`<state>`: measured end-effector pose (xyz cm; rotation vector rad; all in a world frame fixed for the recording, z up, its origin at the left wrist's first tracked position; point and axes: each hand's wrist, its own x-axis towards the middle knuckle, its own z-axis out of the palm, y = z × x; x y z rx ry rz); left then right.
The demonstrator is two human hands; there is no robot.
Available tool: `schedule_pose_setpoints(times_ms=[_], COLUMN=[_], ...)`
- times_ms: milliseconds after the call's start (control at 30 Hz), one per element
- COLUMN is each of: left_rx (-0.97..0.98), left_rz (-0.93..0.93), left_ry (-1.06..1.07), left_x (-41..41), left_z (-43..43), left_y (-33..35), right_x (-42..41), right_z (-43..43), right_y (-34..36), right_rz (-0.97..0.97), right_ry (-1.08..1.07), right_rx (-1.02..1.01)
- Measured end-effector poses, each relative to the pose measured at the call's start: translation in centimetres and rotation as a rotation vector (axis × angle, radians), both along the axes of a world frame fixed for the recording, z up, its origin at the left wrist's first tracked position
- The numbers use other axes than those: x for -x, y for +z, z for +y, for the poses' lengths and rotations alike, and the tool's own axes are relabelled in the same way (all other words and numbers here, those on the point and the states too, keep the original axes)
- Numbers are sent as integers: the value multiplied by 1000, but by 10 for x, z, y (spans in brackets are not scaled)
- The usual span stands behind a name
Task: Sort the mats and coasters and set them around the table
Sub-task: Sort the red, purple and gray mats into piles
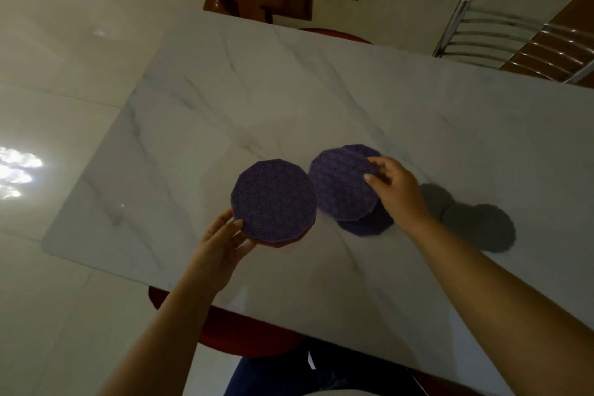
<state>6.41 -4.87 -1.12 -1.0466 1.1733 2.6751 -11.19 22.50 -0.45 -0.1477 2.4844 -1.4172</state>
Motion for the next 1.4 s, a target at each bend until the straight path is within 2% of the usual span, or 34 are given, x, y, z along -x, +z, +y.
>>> schedule_pose_setpoints(times_ms=[100, 200, 333, 533, 667, 800, 867, 1000, 1233, 1400], left_rx=[-12, -33, -51, -81, -98, -129, -151, -160, -110, -91], left_rz=[-2, -5, 5, 36, 69, 71, 82, 87, 57, 31], left_ry=[-21, -55, -139, -288, -362, -395, -413, -426, -473, -427], left_x=[7, 17, 30, 44, 48, 50, 49, 48, 42, 40], left_z=[4, 13, 29, 54, 63, 67, 67, 62, 47, 43], left_y=[-1, -1, 0, 3, 5, 6, 6, 4, -4, -5], right_x=[2, -2, -11, -41, -57, -66, -69, -74, -77, -74], right_z=[22, 39, 50, 32, 25, 23, 22, 23, 18, 12], right_y=[28, 57, 72, 53, 37, 29, 27, 21, 13, 11], right_rz=[50, 46, -86, -370, -429, -281, -262, -344, -220, -214], right_ry=[-147, -288, -388, -340, -412, -423, -393, -291, -151, -102], right_rx=[112, 318, 585, 697, 600, 394, 383, 402, 192, 178])
